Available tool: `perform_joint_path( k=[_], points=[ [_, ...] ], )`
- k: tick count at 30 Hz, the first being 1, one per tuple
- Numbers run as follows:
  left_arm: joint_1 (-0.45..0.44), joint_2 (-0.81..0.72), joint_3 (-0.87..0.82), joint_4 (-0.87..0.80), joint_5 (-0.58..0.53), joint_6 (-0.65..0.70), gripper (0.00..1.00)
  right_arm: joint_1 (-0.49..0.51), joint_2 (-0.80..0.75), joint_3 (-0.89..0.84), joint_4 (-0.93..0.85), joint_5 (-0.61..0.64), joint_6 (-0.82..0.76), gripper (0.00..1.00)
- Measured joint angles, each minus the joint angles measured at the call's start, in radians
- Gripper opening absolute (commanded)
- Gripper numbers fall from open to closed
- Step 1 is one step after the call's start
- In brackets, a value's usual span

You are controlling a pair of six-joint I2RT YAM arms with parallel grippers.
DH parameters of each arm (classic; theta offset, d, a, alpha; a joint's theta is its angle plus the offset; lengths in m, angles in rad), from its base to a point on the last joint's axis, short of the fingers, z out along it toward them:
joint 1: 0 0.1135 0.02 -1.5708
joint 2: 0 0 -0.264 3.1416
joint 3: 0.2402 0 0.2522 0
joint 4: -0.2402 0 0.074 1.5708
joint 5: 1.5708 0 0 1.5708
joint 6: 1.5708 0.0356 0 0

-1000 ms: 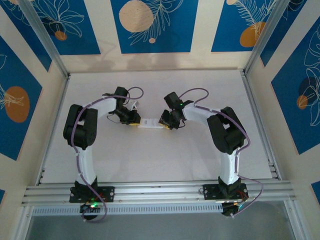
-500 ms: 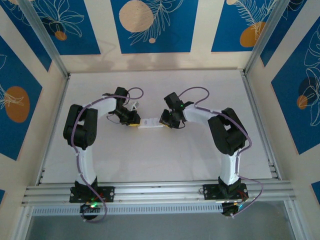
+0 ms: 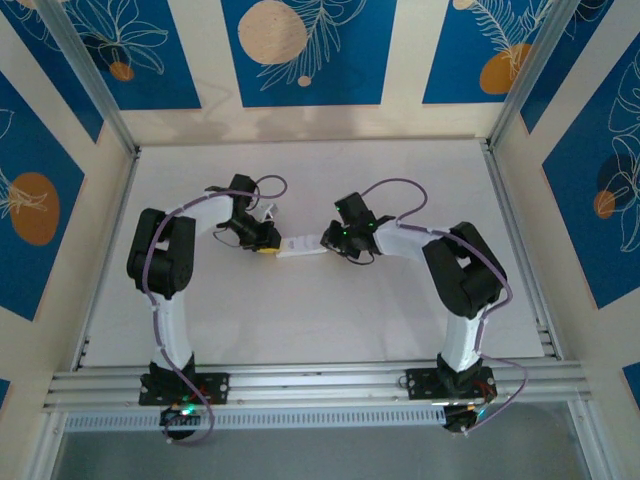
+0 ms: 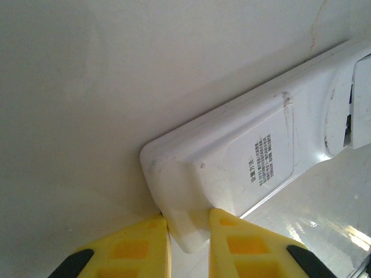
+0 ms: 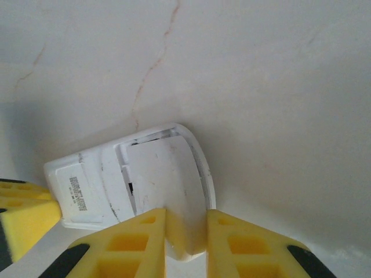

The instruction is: Load the batteries into the remote control

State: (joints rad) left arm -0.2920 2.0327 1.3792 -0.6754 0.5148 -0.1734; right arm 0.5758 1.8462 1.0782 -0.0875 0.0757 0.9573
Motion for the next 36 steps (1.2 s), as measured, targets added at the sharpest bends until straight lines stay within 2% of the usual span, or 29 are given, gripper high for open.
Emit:
perform_joint_path(
  k=[7, 15, 17, 19, 23, 25, 36],
  points=[
    [0.000, 0.006, 0.008, 0.009, 0.002, 0.000, 0.18, -0.018, -0.048, -0.063, 0.193, -0.043, -0.045, 0.21],
    [0.000, 0.006, 0.008, 0.009, 0.002, 0.000, 0.18, -0.047, -0.062, -0.067, 0.275, -0.086, -0.055, 0.21],
    [0.000, 0.006, 0.008, 0.009, 0.002, 0.000, 0.18, -0.048, -0.062, -0.071, 0.286, -0.097, -0.055, 0.25],
    [0.000, 0.006, 0.008, 0.009, 0.002, 0.000, 0.18, -0.051, -0.061, -0.071, 0.278, -0.103, -0.060, 0.35],
    [0.000, 0.006, 0.008, 0.009, 0.002, 0.000, 0.18, -0.051, -0.030, -0.026, 0.204, -0.110, -0.092, 0.45],
    [0.000, 0.006, 0.008, 0.009, 0.002, 0.000, 0.18, -0.044, 0.008, 0.033, 0.130, -0.107, -0.129, 0.46],
    [0.000, 0.007, 0.010, 0.009, 0.002, 0.000, 0.18, 0.108, 0.082, 0.294, -0.225, 0.092, -0.289, 0.32]
  ],
)
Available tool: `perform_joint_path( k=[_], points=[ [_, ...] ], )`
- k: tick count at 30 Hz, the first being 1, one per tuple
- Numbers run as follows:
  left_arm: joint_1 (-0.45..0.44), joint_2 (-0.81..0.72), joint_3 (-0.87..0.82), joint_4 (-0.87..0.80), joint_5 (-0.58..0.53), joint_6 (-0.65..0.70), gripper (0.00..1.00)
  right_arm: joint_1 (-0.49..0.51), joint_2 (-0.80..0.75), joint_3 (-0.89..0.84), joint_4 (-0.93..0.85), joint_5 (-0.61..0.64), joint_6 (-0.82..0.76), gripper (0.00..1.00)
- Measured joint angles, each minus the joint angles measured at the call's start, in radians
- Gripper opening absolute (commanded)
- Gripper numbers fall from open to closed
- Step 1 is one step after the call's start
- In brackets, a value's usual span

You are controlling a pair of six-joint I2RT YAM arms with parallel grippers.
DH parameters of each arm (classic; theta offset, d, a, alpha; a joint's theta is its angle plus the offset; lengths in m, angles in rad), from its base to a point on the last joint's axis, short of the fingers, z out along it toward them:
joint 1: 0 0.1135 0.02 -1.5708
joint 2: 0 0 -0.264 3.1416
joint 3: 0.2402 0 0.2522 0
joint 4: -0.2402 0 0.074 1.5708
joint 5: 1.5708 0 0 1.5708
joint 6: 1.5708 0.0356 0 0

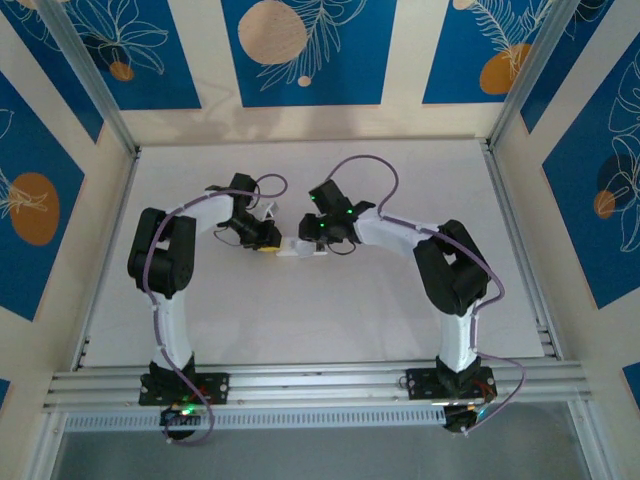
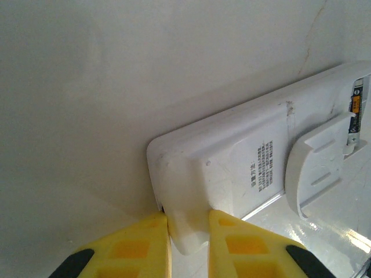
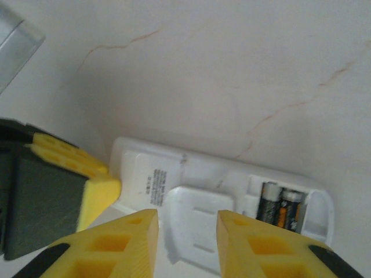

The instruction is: Load the batteries into the remote control

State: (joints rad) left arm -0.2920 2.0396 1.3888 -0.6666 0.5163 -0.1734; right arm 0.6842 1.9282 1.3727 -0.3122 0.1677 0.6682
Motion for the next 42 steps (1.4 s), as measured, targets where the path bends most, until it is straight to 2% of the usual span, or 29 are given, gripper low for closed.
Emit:
perform_joint_path(
  k=[7, 15, 23, 28, 33, 36, 39, 42],
  points=[
    [0.000, 0.000, 0.000, 0.000, 0.001, -0.003, 0.18, 0.069, 0.066, 0.150, -0.155, 0.074, -0.013, 0.30],
    [0.000, 0.000, 0.000, 0.000, 0.001, -0.003, 0.18, 0.089, 0.185, 0.229, -0.253, 0.095, -0.013, 0.29],
    [0.000, 0.000, 0.000, 0.000, 0.001, -0.003, 0.18, 0.097, 0.232, 0.298, -0.302, 0.116, -0.013, 0.26],
    [0.000, 0.000, 0.000, 0.000, 0.001, -0.003, 0.18, 0.114, 0.281, 0.369, -0.348, 0.150, -0.023, 0.31],
    [0.000, 0.000, 0.000, 0.000, 0.001, -0.003, 0.18, 0.126, 0.307, 0.419, -0.401, 0.185, -0.034, 0.20],
    [0.000, 0.000, 0.000, 0.000, 0.001, -0.003, 0.18, 0.132, 0.321, 0.441, -0.430, 0.207, -0.034, 0.08],
    [0.000, 0.000, 0.000, 0.000, 0.001, -0.003, 0.17, 0.133, 0.320, 0.443, -0.437, 0.219, -0.036, 0.04],
    [0.000, 0.000, 0.000, 0.001, 0.003, -0.003, 0.17, 0.122, 0.289, 0.398, -0.406, 0.178, -0.034, 0.01]
  ],
)
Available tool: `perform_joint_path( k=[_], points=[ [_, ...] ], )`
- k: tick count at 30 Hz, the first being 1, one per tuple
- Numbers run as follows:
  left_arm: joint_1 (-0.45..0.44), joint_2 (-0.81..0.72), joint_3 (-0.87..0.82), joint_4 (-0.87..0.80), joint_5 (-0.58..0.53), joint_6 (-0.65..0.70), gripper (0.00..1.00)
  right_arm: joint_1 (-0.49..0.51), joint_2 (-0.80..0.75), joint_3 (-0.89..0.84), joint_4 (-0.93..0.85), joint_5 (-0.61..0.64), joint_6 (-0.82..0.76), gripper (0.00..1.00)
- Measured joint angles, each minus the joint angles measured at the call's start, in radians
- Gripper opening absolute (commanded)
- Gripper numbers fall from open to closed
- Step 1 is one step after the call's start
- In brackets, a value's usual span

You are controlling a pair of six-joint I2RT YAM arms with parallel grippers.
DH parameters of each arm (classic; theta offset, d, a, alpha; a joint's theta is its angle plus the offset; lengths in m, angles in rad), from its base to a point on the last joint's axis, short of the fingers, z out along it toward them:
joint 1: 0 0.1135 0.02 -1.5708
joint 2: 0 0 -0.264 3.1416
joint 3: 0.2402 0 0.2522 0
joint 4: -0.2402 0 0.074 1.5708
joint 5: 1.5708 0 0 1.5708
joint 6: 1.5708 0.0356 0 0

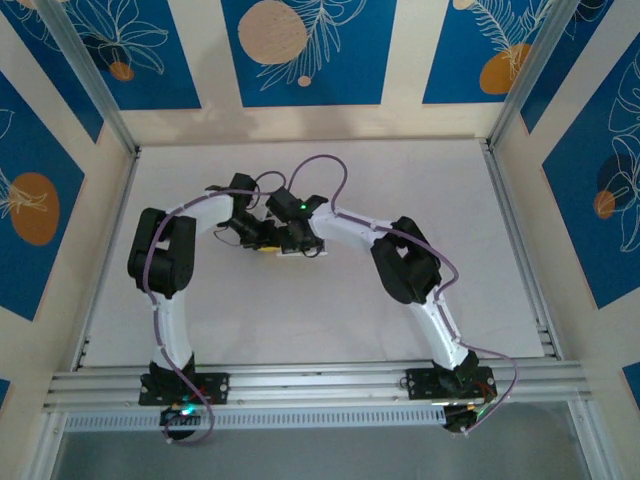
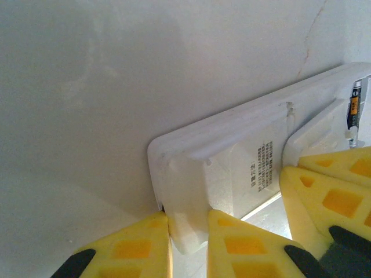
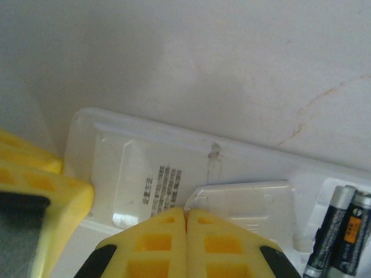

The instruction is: Load the batteries into the remote control

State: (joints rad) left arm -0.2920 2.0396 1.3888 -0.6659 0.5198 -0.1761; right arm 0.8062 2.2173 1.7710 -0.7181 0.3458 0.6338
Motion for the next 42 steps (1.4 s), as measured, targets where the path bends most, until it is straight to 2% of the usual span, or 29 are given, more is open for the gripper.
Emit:
perform_joint_path(
  k=[2, 3, 6, 8, 13, 16, 18, 21, 25, 30, 34, 39, 42],
  points=[
    [0.000, -0.001, 0.000, 0.005, 0.002, 0.000, 0.21, -0.020, -0.053, -0.064, 0.029, -0.060, 0.008, 0.01],
    [0.001, -0.003, -0.002, 0.014, 0.003, 0.001, 0.28, -0.037, -0.091, -0.103, 0.046, -0.097, 0.016, 0.01],
    [0.002, -0.028, -0.027, 0.065, 0.012, 0.004, 0.60, -0.100, -0.217, -0.191, 0.088, -0.194, 0.039, 0.01],
    [0.002, -0.073, -0.055, 0.099, 0.016, 0.005, 0.72, -0.149, -0.306, -0.232, 0.127, -0.257, 0.056, 0.01],
    [0.003, -0.330, -0.158, 0.277, 0.030, 0.026, 0.84, -0.309, -0.524, -0.321, 0.239, -0.465, 0.117, 0.01],
    [-0.011, -0.554, -0.256, 0.503, 0.039, 0.066, 0.85, -0.407, -0.593, -0.337, 0.282, -0.612, 0.158, 0.01],
    [-0.048, -0.667, -0.299, 0.677, 0.058, 0.137, 0.86, -0.459, -0.620, -0.337, 0.315, -0.717, 0.190, 0.01],
    [-0.130, -0.714, -0.337, 0.930, 0.106, 0.286, 0.86, -0.504, -0.643, -0.337, 0.364, -0.846, 0.244, 0.01],
    [-0.177, -0.592, -0.335, 1.197, 0.192, 0.369, 0.86, -0.523, -0.671, -0.336, 0.409, -0.953, 0.301, 0.01],
    [-0.177, -0.349, -0.256, 1.460, 0.296, 0.275, 0.84, -0.522, -0.710, -0.330, 0.472, -1.034, 0.362, 0.01],
    [-0.189, -0.276, -0.212, 1.565, 0.344, 0.225, 0.86, -0.522, -0.727, -0.314, 0.496, -1.064, 0.390, 0.01],
    [-0.218, -0.271, -0.178, 1.646, 0.371, 0.195, 0.90, -0.521, -0.744, -0.307, 0.533, -1.087, 0.416, 0.01],
    [-0.241, -0.270, -0.161, 1.665, 0.377, 0.177, 0.89, -0.518, -0.748, -0.307, 0.550, -1.094, 0.427, 0.01]
  ],
)
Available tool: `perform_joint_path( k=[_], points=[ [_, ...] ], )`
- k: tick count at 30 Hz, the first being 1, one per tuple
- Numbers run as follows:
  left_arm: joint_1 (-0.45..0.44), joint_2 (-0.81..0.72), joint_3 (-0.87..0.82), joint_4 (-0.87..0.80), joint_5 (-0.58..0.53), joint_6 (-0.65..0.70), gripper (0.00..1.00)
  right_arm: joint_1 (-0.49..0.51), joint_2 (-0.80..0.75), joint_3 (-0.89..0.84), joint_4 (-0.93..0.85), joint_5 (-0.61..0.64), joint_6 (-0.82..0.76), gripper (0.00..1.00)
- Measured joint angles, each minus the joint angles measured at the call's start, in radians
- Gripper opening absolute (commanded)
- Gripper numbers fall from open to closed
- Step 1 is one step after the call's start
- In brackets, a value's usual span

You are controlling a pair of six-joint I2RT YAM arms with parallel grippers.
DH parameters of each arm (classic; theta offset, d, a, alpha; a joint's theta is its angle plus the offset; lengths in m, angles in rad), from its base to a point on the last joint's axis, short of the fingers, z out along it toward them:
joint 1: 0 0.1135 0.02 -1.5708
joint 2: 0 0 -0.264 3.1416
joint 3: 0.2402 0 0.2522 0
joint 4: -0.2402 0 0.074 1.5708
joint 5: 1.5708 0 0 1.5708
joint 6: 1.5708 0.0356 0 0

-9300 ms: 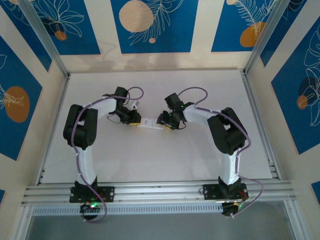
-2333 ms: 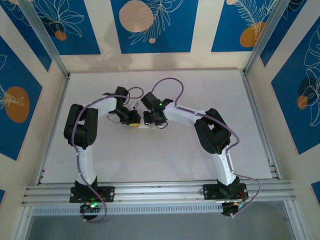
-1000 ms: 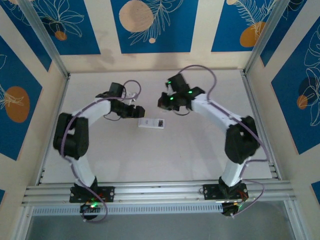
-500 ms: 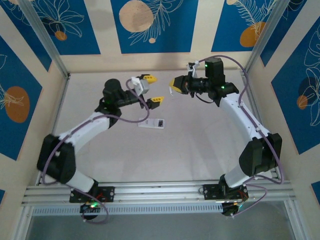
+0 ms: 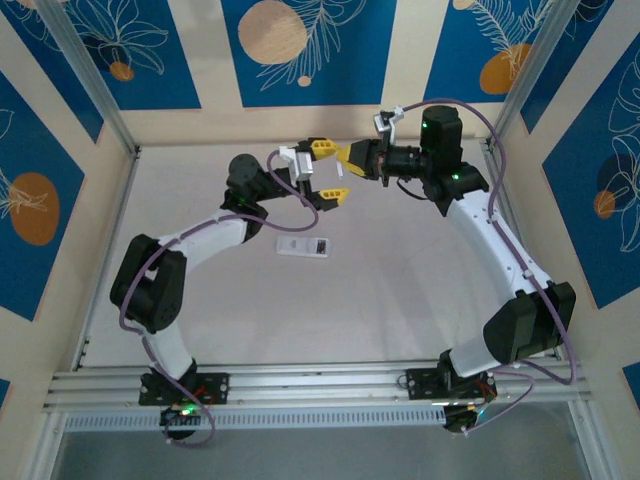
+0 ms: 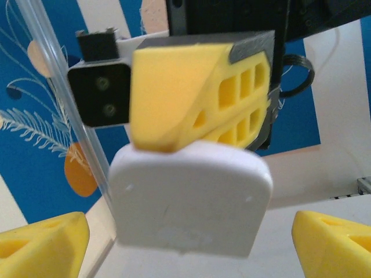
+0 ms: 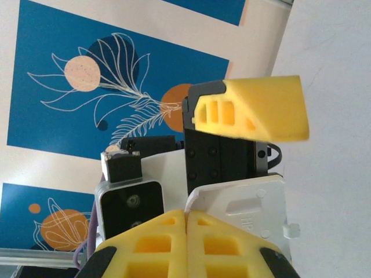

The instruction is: Load the batteries into the remote control

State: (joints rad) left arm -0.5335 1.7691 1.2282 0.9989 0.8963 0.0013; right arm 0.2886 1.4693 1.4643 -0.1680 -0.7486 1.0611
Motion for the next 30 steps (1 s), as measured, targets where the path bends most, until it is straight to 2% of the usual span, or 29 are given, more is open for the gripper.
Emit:
perform_joint_path(
  k=[2, 8, 12, 15, 16, 19, 21, 25, 30],
  points=[
    [-0.012, 0.000, 0.012, 0.009, 0.005, -0.011, 0.82, 0.000, 0.000, 0.000, 0.011, -0.005, 0.008, 0.01],
    [-0.019, 0.000, 0.023, 0.019, 0.012, -0.033, 0.55, 0.003, 0.000, 0.000, 0.026, -0.025, 0.026, 0.01],
    [-0.017, 0.000, 0.024, 0.019, 0.012, -0.037, 0.49, 0.005, 0.000, -0.002, 0.029, -0.039, 0.042, 0.01],
    [-0.016, 0.000, 0.024, 0.016, 0.012, -0.032, 0.40, 0.005, -0.002, -0.007, 0.034, -0.040, 0.045, 0.03],
    [-0.016, -0.001, 0.024, 0.011, 0.012, -0.030, 0.38, 0.005, -0.003, -0.007, 0.032, -0.041, 0.044, 0.07],
    [-0.016, -0.010, 0.024, -0.026, 0.013, -0.005, 0.36, 0.005, -0.012, -0.006, -0.006, -0.025, 0.009, 0.29],
    [-0.016, -0.030, 0.023, -0.109, 0.009, 0.048, 0.36, 0.006, -0.024, 0.014, -0.101, 0.014, -0.060, 0.35],
    [-0.016, -0.097, 0.034, -0.390, -0.034, 0.230, 0.36, 0.029, -0.046, 0.103, -0.315, 0.160, -0.210, 0.36],
    [-0.019, -0.146, 0.107, -0.727, -0.107, 0.456, 0.35, 0.135, -0.055, 0.236, -0.536, 0.381, -0.376, 0.36]
  ],
)
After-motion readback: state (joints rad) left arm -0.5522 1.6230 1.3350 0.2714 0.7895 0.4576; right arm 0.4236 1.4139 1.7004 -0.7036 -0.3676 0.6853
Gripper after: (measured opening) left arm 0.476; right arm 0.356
